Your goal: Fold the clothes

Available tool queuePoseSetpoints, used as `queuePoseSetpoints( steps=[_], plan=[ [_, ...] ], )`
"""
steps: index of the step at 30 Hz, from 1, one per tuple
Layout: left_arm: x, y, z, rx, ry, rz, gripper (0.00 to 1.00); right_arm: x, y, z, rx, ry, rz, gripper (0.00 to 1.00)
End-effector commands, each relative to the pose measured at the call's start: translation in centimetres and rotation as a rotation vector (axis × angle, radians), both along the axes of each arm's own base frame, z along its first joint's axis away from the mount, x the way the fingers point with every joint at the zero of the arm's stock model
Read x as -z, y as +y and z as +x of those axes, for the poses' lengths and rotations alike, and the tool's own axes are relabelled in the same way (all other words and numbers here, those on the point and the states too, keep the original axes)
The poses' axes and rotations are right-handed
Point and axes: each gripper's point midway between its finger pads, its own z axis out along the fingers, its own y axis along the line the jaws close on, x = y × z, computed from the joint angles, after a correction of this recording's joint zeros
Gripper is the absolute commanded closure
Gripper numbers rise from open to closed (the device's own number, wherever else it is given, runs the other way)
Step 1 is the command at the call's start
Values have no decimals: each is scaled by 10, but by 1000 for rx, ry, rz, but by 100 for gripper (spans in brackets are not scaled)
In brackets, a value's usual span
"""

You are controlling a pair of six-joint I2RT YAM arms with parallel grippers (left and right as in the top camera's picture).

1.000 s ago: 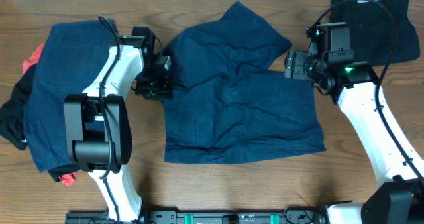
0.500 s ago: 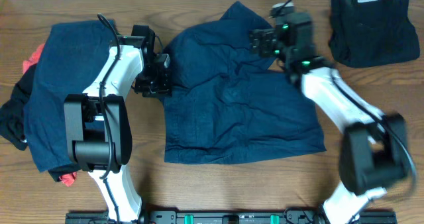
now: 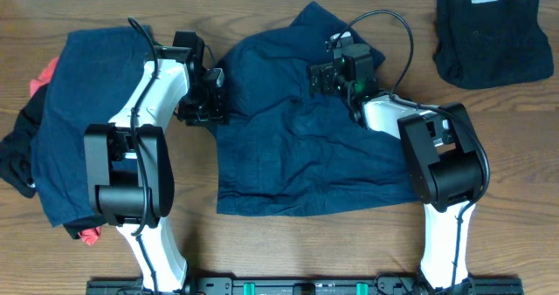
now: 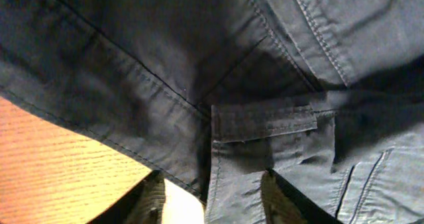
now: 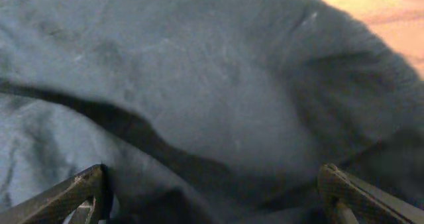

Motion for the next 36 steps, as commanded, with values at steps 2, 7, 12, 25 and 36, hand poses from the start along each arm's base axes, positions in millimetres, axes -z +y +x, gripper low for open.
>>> queuePoseSetpoints(
  steps=[2,7,12,25,36],
  plan=[
    [-10,-1,9,-1,-36,-1,40,9,-14,1,24,-22,-141,1],
    [-10,-1,9,-1,-37,0,21,29,-34,1,74,-2,-246,1],
    [-11,-2,20,-2,-80,-3,18,45,-46,-1,96,33,-264,1],
    [-7,0,100,-92,-366,8,18,69,-98,-13,210,198,-200,7],
    [35,-28,108,-57,-342,-70,27,73,-105,-14,192,231,-147,9]
  ],
)
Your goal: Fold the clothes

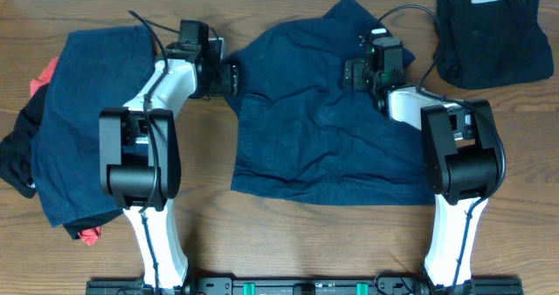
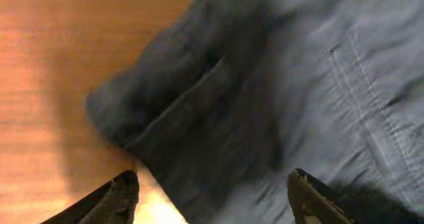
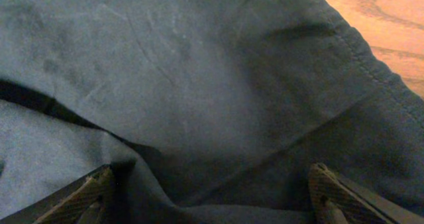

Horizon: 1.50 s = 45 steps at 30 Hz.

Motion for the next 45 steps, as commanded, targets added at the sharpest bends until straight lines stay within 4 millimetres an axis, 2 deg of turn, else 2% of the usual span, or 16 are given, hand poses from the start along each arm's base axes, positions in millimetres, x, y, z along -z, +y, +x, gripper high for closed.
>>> queuePoseSetpoints(
  steps=[1,4,8,16,19,20,22,25,28,31,33,36,39,42,44,45],
  plan=[
    [10,-16,2,20,2,-29,27,49,-7,-29,13,143,-14,9],
    [4,-20,10,23,-31,-30,39,51,-4,-32,6,153,-16,12],
    [-4,-16,14,13,-48,-20,66,51,-1,-33,0,156,-17,13],
    [-45,7,27,-54,-159,99,73,52,4,-34,-16,159,-4,14],
    [-50,10,35,-67,-196,114,81,53,11,-37,-42,174,17,17],
    [-50,12,38,-72,-205,121,88,54,14,-39,-54,182,26,18],
    [-54,15,44,-85,-238,136,94,51,24,-44,-95,201,64,19],
    [-63,17,56,-99,-295,143,94,27,45,-50,-159,213,178,15],
    [-67,15,61,-100,-323,138,94,-22,58,-51,-201,175,257,8],
    [-69,14,63,-100,-335,136,94,-68,61,-58,-216,139,264,5],
    [-72,15,67,-103,-354,137,94,-99,64,-71,-234,134,272,1],
    [-78,14,74,-107,-392,131,94,-132,74,-101,-279,170,289,1],
    [-81,14,77,-109,-410,127,94,-142,86,-133,-314,243,287,1],
    [-82,14,78,-110,-413,127,94,-136,104,-161,-367,326,268,0],
    [-82,14,78,-110,-413,127,94,-125,117,-178,-428,373,233,8],
    [-82,14,78,-110,-413,127,94,-120,124,-186,-466,395,211,16]
  ],
)
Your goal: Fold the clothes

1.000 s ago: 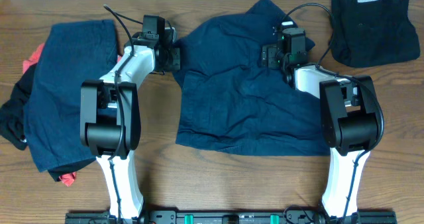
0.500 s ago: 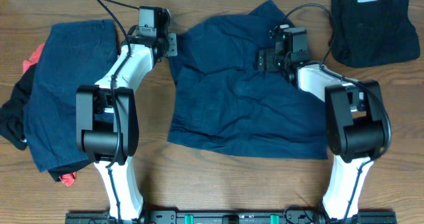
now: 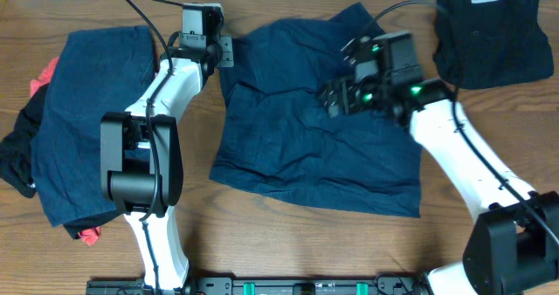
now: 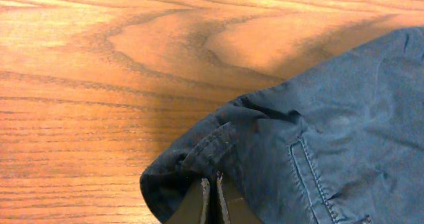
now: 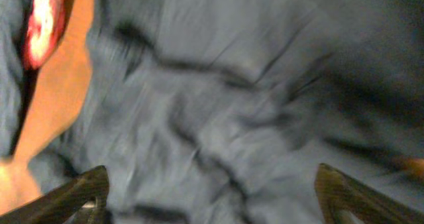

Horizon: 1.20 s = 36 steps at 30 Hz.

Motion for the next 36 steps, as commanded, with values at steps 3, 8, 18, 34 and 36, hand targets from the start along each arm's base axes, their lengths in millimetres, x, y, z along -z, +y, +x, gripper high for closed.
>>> queuePoseSetpoints(
  steps=[3,8,18,34,36],
  plan=[
    [-22,3,8,-17,-52,6,94,39,41,-41,-207,88,-64,51],
    [-22,5,9,-21,-55,9,94,76,58,-60,-272,179,-98,89],
    [-36,8,22,-32,-132,5,94,111,60,-114,-350,407,-162,97],
    [-75,27,50,-127,-328,54,94,127,58,-154,-397,489,-228,99],
    [-80,27,53,-128,-354,49,94,132,54,-160,-389,513,-236,99]
  ],
)
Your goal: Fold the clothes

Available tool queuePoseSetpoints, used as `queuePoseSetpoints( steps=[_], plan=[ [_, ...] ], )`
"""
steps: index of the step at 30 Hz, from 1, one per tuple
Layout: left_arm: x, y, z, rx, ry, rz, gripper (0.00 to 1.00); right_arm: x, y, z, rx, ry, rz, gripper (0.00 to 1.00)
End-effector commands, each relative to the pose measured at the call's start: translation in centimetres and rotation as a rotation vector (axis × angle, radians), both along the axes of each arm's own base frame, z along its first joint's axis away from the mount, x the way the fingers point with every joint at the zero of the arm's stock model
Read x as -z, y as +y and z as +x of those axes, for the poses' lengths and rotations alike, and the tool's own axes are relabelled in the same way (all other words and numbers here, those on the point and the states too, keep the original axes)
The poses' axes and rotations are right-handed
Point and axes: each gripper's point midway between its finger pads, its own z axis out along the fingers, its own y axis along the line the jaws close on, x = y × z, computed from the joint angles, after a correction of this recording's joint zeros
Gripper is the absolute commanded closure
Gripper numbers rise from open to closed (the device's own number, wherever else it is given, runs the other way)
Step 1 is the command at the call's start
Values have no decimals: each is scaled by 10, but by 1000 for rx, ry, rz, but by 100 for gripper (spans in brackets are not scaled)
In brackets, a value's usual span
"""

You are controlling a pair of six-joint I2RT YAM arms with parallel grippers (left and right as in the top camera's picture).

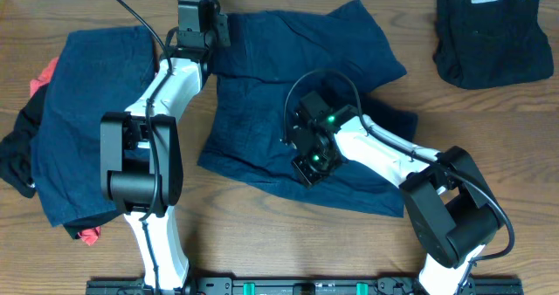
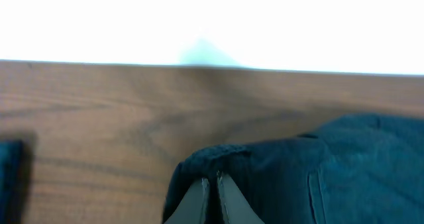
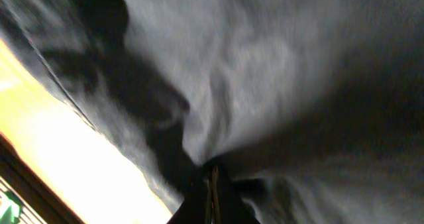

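Navy shorts (image 1: 279, 77) lie crumpled across the middle of the wooden table. At the far edge, my left gripper (image 1: 218, 35) is shut on their back-left corner; the left wrist view shows the closed fingertips (image 2: 213, 184) pinching the hem of the shorts (image 2: 318, 177). My right gripper (image 1: 313, 164) is shut on a bunch of the same fabric near the shorts' front edge. In the right wrist view the gripper (image 3: 211, 184) has its tips together, with cloth (image 3: 278, 65) gathered into them.
A folded dark garment (image 1: 493, 37) lies at the back right corner. At the left sits a pile: a navy piece (image 1: 79, 112) over red (image 1: 42, 77) and black (image 1: 13, 155) clothes. The table's far edge (image 2: 99, 63) is just beyond the left gripper.
My left gripper, still shut on the corner, has moved farther back to the table's far edge. My right gripper was open over the shorts' upper right; now it is shut on fabric near the front edge.
Both grippers were open on the shorts, the left at their left edge, the right at the upper middle. Then both stood farther back, the shorts shifted with them. Then the left was shut on the corner. Now both hold cloth, at opposite ends.
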Motion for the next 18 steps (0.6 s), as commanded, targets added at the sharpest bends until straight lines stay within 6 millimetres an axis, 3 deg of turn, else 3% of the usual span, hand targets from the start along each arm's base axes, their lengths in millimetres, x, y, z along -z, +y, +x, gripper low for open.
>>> queuePoseSetpoints(
  steps=[1,10,18],
  plan=[
    [-30,13,9,-48,-82,10,94,9,-6,-17,0,44,-27,99],
    [-54,22,19,-102,-190,23,94,26,-19,-38,44,112,-62,99],
    [-80,27,28,-122,-301,13,94,27,-20,-39,44,114,-64,98]
  ],
)
